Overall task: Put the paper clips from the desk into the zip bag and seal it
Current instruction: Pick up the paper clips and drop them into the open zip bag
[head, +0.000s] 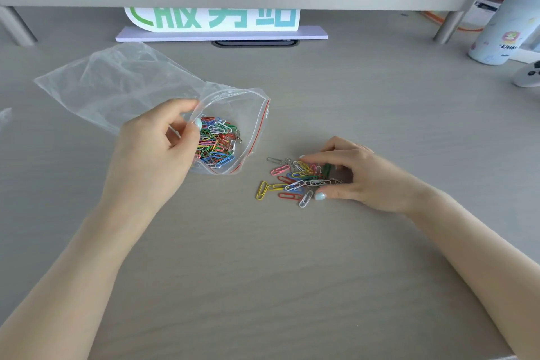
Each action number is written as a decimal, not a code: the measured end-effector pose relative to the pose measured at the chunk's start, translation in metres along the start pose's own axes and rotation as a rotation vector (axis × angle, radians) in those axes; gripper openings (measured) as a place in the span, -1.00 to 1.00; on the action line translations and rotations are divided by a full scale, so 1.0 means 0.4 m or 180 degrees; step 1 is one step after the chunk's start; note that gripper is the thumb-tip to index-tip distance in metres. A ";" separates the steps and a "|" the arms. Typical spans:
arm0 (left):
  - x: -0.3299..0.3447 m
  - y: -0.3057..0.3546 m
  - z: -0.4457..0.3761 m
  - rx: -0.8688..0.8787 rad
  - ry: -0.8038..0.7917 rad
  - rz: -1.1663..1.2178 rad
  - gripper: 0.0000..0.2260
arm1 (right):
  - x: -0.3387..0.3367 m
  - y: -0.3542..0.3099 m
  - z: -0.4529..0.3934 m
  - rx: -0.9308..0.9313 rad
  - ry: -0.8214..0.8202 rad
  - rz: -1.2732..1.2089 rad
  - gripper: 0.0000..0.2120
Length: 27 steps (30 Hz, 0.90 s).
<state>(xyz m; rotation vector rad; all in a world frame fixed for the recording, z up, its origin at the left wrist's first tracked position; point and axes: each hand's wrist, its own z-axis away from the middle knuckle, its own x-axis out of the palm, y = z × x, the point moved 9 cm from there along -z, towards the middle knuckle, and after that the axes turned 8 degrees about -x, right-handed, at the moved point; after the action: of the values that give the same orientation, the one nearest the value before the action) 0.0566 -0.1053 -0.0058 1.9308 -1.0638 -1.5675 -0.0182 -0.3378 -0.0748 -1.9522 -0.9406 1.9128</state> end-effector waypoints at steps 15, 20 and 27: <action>-0.001 0.000 0.001 -0.0023 -0.0005 -0.0008 -0.76 | -0.002 -0.016 -0.010 0.0003 0.0338 0.0243 -0.58; 0.000 -0.004 0.000 -0.0053 -0.0041 0.0051 -0.76 | -0.008 -0.014 -0.008 0.0054 0.0433 -0.0186 -0.78; 0.001 -0.005 -0.001 -0.0004 -0.0046 0.0045 -0.76 | -0.013 -0.029 -0.008 0.0035 0.0478 -0.0250 -0.84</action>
<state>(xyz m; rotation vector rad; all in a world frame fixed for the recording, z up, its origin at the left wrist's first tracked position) 0.0575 -0.1045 -0.0073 1.9099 -1.0795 -1.5764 -0.0180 -0.3312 -0.0636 -1.9899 -0.9474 1.6990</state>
